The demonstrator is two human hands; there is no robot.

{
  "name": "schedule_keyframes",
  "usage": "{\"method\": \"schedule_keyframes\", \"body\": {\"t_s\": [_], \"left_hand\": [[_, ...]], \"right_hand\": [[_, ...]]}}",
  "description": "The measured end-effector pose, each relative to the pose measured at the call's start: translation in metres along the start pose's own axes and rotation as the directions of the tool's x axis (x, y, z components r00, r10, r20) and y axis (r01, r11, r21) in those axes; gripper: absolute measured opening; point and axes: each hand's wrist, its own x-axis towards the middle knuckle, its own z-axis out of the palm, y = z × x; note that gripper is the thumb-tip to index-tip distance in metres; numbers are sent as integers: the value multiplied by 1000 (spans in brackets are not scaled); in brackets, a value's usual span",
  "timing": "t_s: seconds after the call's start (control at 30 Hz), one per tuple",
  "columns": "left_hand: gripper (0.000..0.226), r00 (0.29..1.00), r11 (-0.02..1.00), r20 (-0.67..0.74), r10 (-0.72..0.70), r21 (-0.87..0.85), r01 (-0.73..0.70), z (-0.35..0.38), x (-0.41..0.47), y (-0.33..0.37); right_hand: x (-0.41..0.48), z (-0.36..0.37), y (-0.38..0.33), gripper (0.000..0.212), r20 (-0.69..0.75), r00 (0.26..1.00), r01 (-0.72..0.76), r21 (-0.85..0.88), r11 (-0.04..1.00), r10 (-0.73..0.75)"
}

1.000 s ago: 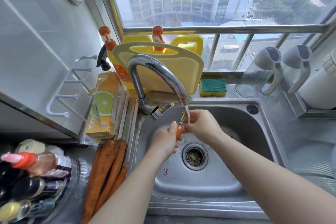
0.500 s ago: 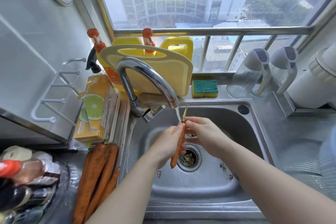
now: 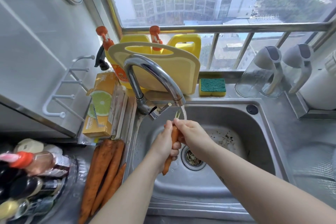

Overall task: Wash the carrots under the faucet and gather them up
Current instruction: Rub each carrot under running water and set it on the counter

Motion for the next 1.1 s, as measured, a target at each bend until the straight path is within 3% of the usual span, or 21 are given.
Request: {"method": "schedule_keyframes", "body": {"t_s": [0.13,0.2,0.27,0.4,0.6,0.67,0.77,0.9,0.97,1.1], "left_hand": [[58,994,995,57,-94,-10,95,-6,-1,1],[57,999,989,37,-38,144,33,-6,2,0],[55,998,958,48,51,281,-62,-3,4,0],[34,983,925,117,145,338,-176,4,5,-4],[25,973,831,76,219,509,-226,5,5,-6],[27,965,787,51,257,569,-240,6,2,-5],[24,942,713,10,335,651,-261,7,-1,-3],[20,876,591,10,482,734,-333,11,-5,-2],[21,872,604,-11,490,725,-331,7,-5,-2],[23,907,665,-30,421,689,-286,-8,-1,1]], "right_hand": [[0,-3,-1,36,223,963,-198,198,960,152],[2,-2,-5,37,155,977,-170,153,974,146],[5,4,-11,37,1,995,-101,100,990,102],[13,5,-12,54,-179,979,-85,93,992,101],[-11,-16,-13,28,60,991,-131,191,973,122],[-12,-24,-9,23,3,993,-117,143,983,117],[-10,-30,-9,20,-197,978,-71,-24,997,65],[-6,-27,-11,37,-354,932,16,-157,988,-71],[-4,-25,-12,28,-299,952,31,-116,993,-64],[-8,-30,-15,12,-12,999,40,-38,998,-41]]}}
